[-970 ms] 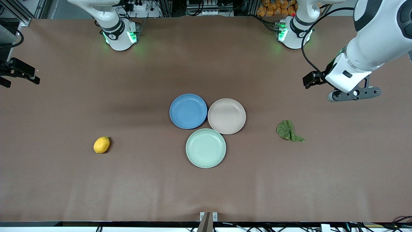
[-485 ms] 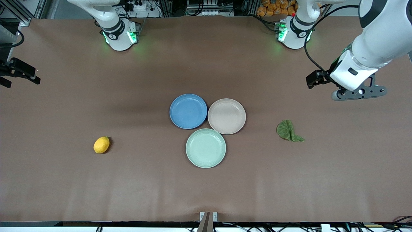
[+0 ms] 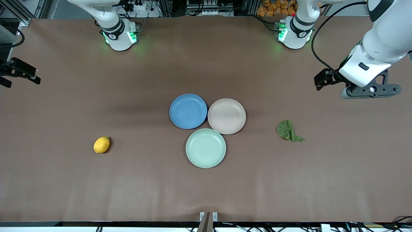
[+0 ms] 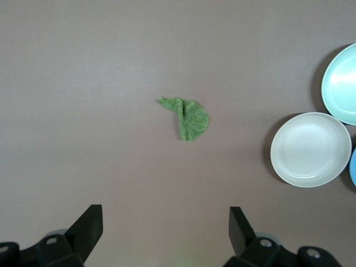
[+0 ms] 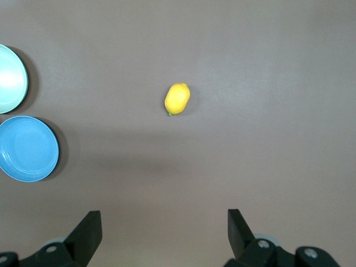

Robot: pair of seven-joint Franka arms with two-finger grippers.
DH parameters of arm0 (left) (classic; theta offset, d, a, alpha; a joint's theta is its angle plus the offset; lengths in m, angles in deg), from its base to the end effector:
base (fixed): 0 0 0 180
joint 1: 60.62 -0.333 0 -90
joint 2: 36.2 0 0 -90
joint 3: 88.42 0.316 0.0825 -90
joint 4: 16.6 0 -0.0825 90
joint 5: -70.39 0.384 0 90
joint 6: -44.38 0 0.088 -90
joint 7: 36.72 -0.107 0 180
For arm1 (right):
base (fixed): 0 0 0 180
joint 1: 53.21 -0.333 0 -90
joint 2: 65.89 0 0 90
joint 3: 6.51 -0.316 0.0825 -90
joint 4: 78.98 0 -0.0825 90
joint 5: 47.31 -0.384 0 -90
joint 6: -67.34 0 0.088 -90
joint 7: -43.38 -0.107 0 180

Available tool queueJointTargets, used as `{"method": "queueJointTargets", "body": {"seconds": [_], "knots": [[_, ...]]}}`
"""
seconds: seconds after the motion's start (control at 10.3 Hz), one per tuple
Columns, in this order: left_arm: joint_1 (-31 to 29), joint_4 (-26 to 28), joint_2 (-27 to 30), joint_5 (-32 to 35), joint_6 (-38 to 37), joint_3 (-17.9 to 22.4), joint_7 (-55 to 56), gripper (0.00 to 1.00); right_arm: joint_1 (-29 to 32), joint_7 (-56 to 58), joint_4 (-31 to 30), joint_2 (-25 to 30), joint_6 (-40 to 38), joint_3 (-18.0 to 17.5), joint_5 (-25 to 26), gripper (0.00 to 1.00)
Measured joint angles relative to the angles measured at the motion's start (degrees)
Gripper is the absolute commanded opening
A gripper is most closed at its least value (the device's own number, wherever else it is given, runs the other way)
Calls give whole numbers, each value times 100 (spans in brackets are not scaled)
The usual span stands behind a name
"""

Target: Pick lemon and lettuce from blue and beige plates

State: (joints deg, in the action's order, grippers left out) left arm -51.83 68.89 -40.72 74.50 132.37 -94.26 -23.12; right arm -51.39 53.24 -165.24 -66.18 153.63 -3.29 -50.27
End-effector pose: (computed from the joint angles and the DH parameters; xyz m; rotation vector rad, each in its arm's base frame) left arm 0.5592 -0.1353 0.6144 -3.0711 0.0254 0.0281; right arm 0.5483 -0.0424 0.6468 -3.0872 -0.1349 -0.0033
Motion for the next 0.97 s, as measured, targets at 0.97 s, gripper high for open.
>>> {"method": "queueJointTargets", "body": {"seconds": [0.97], "knots": [[-273,-11,159,18,498,279,-265,100,2,4,21,0,31,7,4,100]]}}
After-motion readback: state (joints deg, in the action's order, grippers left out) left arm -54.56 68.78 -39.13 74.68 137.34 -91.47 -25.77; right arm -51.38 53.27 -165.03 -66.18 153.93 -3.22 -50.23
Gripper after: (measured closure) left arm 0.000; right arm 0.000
